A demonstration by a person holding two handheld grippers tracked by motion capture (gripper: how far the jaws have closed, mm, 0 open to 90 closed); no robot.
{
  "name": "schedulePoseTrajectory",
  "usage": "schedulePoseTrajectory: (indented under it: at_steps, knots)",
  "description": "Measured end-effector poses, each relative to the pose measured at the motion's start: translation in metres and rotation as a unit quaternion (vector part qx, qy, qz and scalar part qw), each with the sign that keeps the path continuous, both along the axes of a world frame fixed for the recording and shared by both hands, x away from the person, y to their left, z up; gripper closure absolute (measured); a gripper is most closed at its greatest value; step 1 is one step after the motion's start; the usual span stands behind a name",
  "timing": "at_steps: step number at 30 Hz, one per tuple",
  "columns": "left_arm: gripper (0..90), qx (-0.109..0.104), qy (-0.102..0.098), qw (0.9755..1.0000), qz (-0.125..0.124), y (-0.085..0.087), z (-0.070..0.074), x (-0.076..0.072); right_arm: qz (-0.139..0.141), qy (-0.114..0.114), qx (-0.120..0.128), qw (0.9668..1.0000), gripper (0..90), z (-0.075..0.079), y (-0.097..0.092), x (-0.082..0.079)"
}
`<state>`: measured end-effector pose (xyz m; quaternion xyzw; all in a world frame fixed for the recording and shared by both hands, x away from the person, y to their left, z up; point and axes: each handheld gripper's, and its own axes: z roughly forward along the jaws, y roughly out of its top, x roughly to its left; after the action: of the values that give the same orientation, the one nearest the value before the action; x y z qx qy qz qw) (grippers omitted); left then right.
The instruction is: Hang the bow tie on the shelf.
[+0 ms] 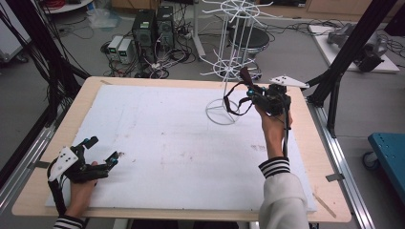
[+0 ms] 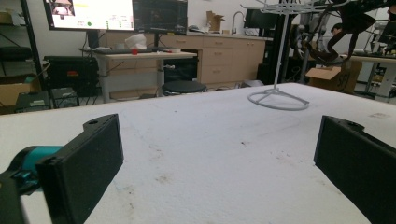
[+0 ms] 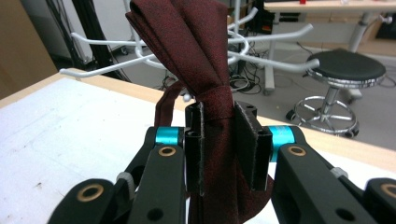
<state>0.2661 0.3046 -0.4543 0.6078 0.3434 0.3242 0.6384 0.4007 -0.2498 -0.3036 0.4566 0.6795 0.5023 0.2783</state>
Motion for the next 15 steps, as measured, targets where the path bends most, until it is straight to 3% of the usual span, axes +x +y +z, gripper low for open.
schedulePoseTrajectory:
  at_steps: [5,15]
  knots:
    - [1.8,-0.001,0.0,1.0,0.001,0.0,0.0,0.0,-0.006,0.01,0.018,0.9998,73.9,-0.006,-0.006,0.001]
    - [1.7,0.0,0.001,1.0,0.0,0.0,0.0,0.0,-0.01,0.031,0.014,0.9994,73.9,-0.016,-0.006,0.003]
